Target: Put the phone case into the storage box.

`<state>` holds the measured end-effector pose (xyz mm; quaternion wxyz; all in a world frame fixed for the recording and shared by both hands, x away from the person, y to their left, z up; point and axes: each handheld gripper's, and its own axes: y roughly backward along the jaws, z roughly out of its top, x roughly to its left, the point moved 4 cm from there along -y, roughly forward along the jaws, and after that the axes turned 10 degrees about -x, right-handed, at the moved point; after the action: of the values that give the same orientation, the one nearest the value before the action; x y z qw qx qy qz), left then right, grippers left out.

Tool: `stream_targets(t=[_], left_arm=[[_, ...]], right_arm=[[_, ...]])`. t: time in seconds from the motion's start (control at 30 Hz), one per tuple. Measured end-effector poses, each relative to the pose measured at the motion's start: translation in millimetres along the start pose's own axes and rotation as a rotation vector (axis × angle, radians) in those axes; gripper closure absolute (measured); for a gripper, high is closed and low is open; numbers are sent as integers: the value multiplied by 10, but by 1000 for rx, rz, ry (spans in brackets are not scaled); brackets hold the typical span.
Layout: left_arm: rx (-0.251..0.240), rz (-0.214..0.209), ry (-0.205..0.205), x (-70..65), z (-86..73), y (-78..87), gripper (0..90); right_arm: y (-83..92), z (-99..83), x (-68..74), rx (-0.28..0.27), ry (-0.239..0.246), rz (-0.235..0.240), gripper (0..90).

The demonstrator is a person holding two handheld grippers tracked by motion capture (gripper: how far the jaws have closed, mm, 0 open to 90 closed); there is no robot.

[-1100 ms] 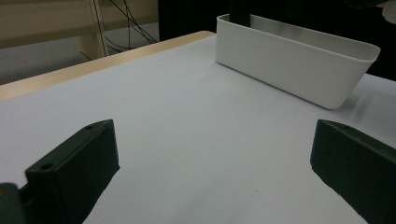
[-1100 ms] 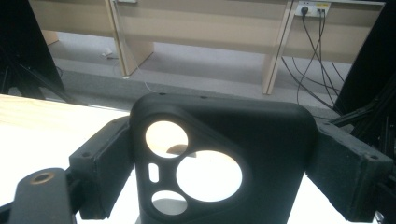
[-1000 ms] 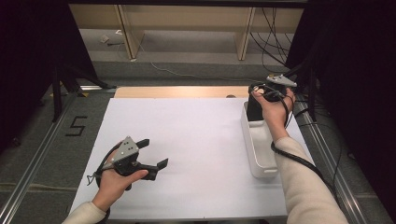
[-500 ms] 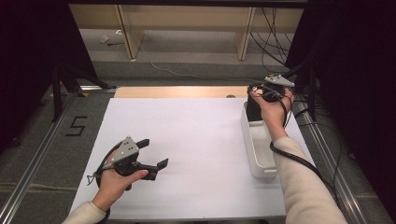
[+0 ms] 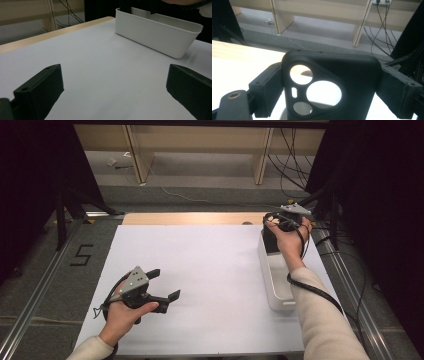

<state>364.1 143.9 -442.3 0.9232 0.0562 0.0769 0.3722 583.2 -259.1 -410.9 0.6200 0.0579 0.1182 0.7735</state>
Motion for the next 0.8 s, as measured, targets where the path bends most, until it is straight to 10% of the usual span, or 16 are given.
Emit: stream_targets(t=[0.8], left_arm=[[2, 0, 4, 0, -8, -5, 6]], right_arm=[[-77, -73, -23, -2, -15, 7, 139]])
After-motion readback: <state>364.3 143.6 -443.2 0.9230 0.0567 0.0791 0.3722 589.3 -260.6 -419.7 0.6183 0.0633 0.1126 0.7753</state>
